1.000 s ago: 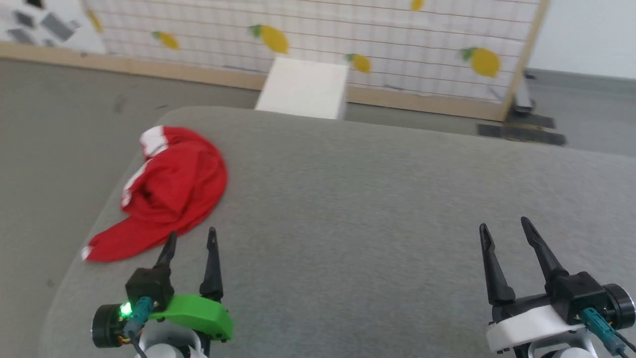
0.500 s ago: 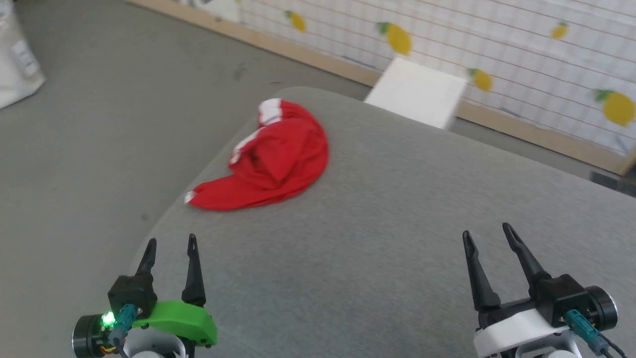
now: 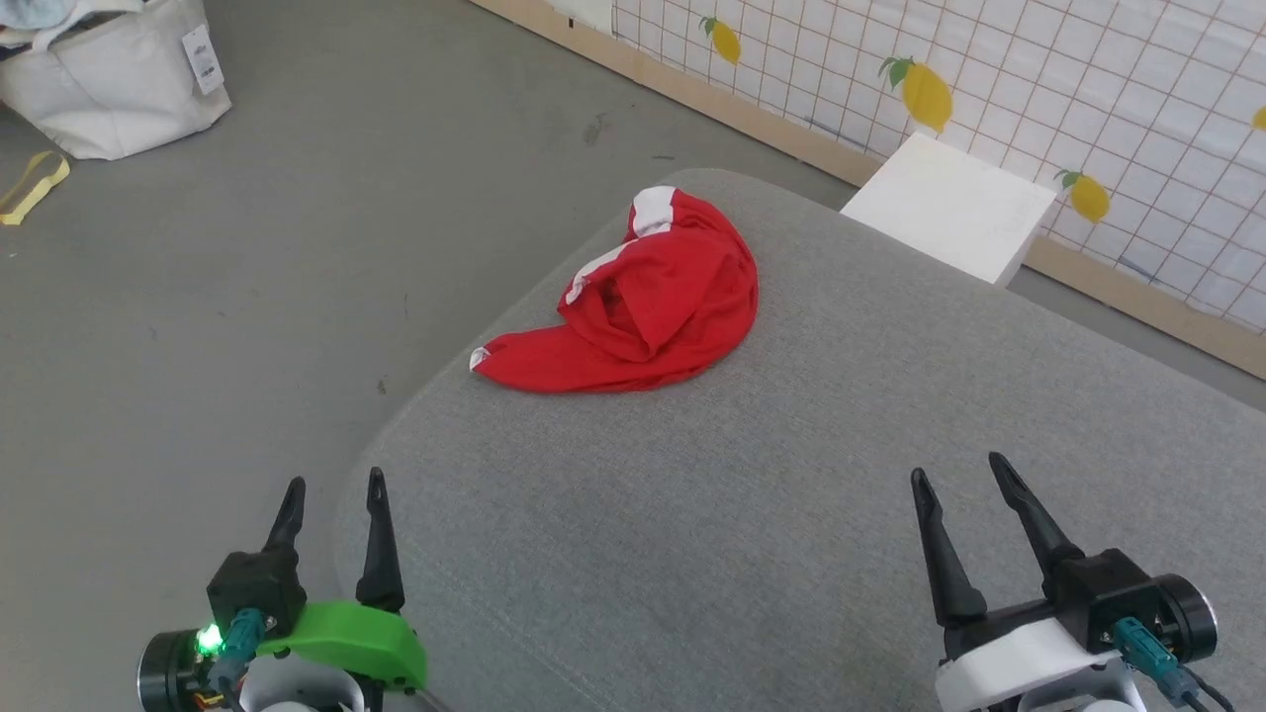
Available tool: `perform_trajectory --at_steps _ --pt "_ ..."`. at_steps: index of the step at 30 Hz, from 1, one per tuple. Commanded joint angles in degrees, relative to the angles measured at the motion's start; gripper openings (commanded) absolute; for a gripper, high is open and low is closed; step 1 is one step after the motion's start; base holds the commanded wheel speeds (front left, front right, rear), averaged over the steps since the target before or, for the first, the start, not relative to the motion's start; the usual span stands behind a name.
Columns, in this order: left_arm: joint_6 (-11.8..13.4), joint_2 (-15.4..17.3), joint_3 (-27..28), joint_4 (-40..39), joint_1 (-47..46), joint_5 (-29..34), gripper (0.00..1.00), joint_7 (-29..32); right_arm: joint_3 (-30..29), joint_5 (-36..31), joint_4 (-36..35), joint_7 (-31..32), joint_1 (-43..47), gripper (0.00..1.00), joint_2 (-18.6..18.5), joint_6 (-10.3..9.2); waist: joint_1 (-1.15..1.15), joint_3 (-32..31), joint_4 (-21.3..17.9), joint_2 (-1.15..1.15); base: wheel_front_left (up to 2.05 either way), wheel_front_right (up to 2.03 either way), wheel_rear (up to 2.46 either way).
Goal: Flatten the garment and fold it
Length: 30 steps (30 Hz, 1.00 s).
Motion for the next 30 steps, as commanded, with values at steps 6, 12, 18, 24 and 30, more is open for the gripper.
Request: perform_trajectory --at_steps 6,12,18,24,30 --pt "0.31 -0.31 0.02 -0.5 0.04 -1.22 1.0 -0.49 0.02 -0.48 -0.12 -0.29 -1.37 1.0 0.02 -0.1 0.0 1.7 -1.42 0.0 0.0 0.0 0.0" --pt "-2.16 -1.37 0.87 -0.32 -5.8 -5.47 1.0 -0.05 -0.23 -3.06 -2.06 0.51 -4.39 1.0 0.02 -0.1 0.0 8.81 -5.31 0.0 0.0 0.0 0.0" --pt "-4.98 1.16 3.22 0.91 -18.42 -10.34 1.0 6.82 0.49 -5.6 -4.89 2.08 -9.79 1.0 0.02 -0.1 0.0 20.42 -13.01 0.0 0.0 0.0 0.0" --pt "-6.44 7.22 6.37 2.35 -30.48 -14.13 1.0 16.86 0.59 -6.18 -5.09 1.93 -15.19 1.0 0.02 -0.1 0.0 31.23 -21.23 0.0 0.0 0.0 0.0" --pt "-5.56 12.38 9.62 3.48 -39.12 -19.1 1.0 29.65 0.57 -5.08 -3.73 0.8 -19.18 1.0 0.02 -0.1 0.0 38.9 -28.09 0.0 0.0 0.0 0.0"
